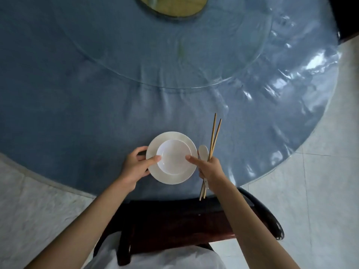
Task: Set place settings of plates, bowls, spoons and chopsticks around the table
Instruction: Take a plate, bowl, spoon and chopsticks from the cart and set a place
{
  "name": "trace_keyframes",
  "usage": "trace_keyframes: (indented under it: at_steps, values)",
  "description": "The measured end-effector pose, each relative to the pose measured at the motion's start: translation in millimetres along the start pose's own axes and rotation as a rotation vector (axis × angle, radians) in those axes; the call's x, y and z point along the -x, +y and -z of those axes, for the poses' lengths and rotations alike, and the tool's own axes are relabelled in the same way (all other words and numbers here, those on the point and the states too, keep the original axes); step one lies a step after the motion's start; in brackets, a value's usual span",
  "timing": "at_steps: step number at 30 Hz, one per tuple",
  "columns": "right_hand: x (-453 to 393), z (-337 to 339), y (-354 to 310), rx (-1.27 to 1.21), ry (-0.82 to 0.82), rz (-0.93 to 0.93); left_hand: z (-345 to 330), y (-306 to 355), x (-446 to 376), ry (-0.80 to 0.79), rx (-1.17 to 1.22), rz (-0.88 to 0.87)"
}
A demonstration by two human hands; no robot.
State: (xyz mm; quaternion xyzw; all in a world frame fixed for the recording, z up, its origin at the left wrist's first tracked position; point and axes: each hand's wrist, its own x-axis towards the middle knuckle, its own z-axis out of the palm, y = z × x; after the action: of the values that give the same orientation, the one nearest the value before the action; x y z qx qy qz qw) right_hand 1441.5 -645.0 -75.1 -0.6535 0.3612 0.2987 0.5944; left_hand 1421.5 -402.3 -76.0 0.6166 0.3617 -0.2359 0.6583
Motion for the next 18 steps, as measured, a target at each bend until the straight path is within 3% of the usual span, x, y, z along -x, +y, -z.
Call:
trace_keyframes:
  at_steps: [18]
  values:
    - [-9,13,-6,0.050,-0.042,0.091,-21,-11,13,0.045,0.170,-0.073]
